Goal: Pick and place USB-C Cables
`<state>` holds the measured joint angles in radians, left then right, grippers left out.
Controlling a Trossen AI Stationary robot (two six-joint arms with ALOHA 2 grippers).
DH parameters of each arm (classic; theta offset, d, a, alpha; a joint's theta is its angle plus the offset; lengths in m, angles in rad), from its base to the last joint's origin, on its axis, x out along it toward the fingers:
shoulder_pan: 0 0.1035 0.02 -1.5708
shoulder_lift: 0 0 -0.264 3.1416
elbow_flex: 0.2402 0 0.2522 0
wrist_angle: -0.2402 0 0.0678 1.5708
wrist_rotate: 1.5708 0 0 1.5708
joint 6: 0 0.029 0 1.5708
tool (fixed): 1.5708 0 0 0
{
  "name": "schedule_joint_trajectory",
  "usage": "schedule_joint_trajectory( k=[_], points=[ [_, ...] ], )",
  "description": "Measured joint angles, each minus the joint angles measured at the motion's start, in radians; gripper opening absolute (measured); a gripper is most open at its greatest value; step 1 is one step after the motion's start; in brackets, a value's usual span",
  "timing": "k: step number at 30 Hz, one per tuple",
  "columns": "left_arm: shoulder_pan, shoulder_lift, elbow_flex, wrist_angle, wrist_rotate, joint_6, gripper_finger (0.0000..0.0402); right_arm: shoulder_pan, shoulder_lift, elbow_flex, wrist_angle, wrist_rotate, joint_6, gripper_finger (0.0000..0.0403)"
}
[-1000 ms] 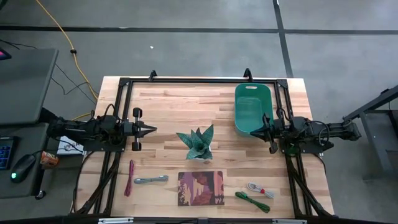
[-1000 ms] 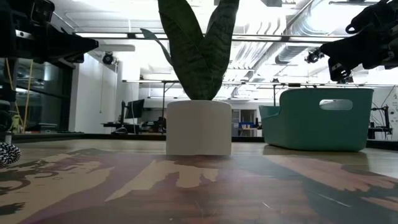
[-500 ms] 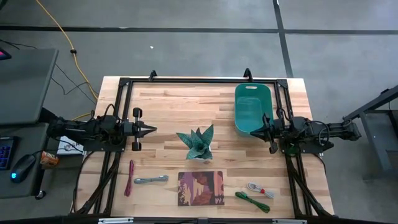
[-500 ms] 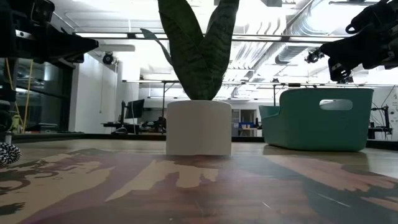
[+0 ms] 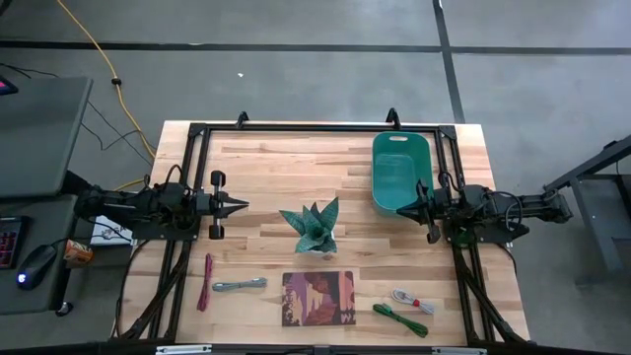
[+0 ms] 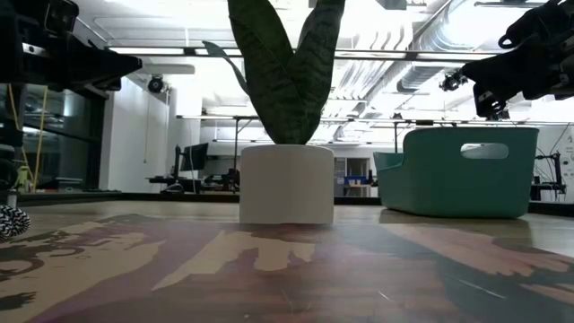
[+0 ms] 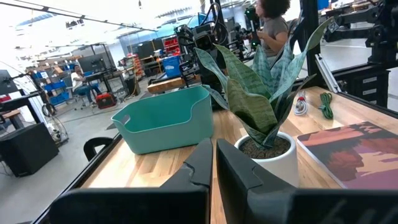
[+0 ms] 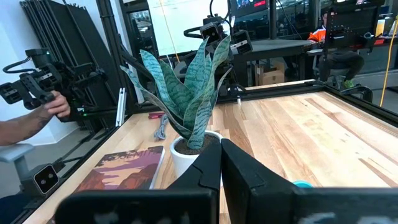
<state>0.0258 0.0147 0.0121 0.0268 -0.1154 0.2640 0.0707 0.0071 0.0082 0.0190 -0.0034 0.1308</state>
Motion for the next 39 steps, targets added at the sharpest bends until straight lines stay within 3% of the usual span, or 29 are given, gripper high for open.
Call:
schedule_joint_trajectory(
  k=[24, 30, 34, 39],
  points=[
    [0.0, 0.0, 0.0, 0.0, 0.0, -0.002, 0.0003, 0.0, 0.0, 0.0, 0.001, 0.006, 0.0, 0.0],
    [0.0, 0.0, 0.0, 0.0, 0.0, -0.068, 0.0005, 0.0, 0.0, 0.0, 0.0, 0.007, 0.0, 0.0],
    [0.0, 0.0, 0.0, 0.0, 0.002, -0.102, 0.003, 0.0, 0.0, 0.0, 0.0, 0.007, 0.0, 0.0],
    [0.0, 0.0, 0.0, 0.0, 0.002, -0.195, 0.0102, 0.0, 0.0, 0.0, 0.0, 0.007, 0.0, 0.0]
  ],
)
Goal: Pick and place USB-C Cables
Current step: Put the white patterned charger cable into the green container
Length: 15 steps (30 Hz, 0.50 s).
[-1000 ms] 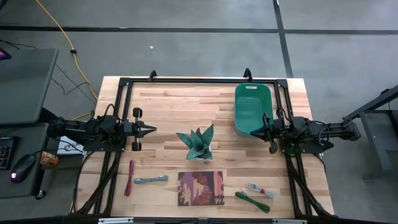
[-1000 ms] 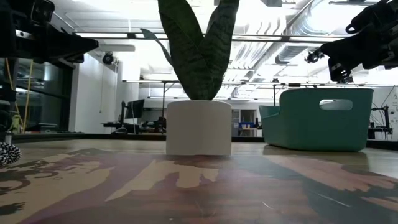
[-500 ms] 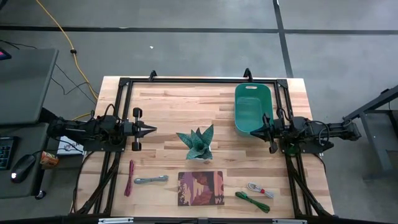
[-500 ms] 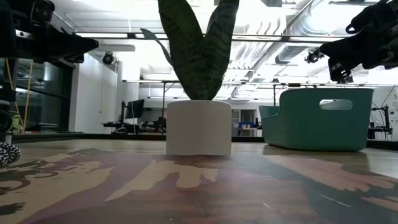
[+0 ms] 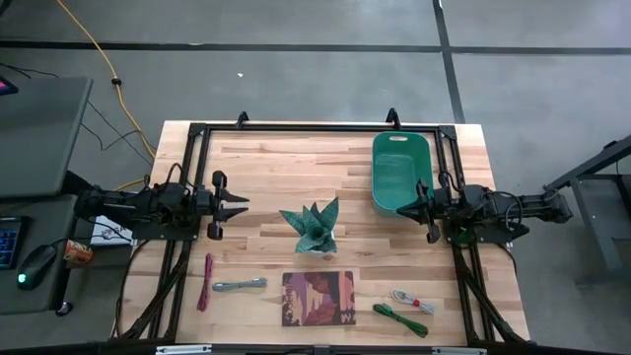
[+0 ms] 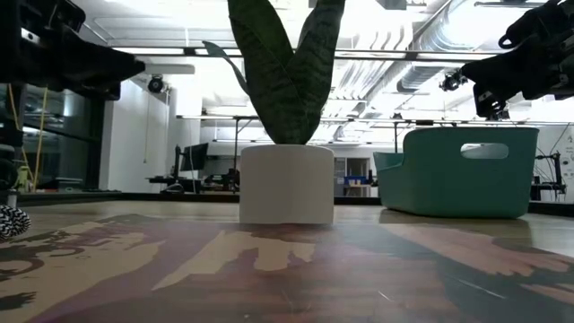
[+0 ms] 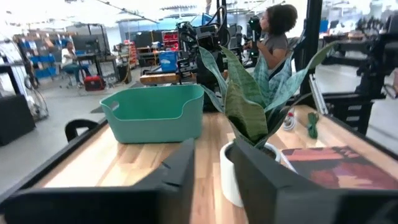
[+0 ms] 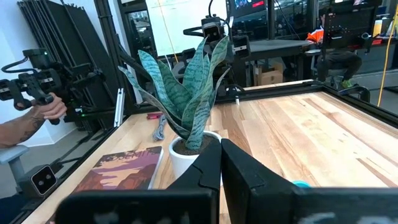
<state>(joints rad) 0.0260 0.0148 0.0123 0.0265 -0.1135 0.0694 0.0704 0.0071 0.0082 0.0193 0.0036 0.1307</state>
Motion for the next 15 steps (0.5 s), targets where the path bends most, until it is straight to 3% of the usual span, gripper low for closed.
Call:
schedule_joint_trajectory(
  k=[8, 15],
  points=[
    [0.0, 0.0, 0.0, 0.0, 0.0, -0.067, 0.0228, 0.0, 0.0, 0.0, 0.0, 0.0, 0.0, 0.0],
    [0.0, 0.0, 0.0, 0.0, -0.001, -0.067, 0.0256, 0.0, 0.0, 0.0, 0.0, 0.0, 0.0, 0.0]
  ],
)
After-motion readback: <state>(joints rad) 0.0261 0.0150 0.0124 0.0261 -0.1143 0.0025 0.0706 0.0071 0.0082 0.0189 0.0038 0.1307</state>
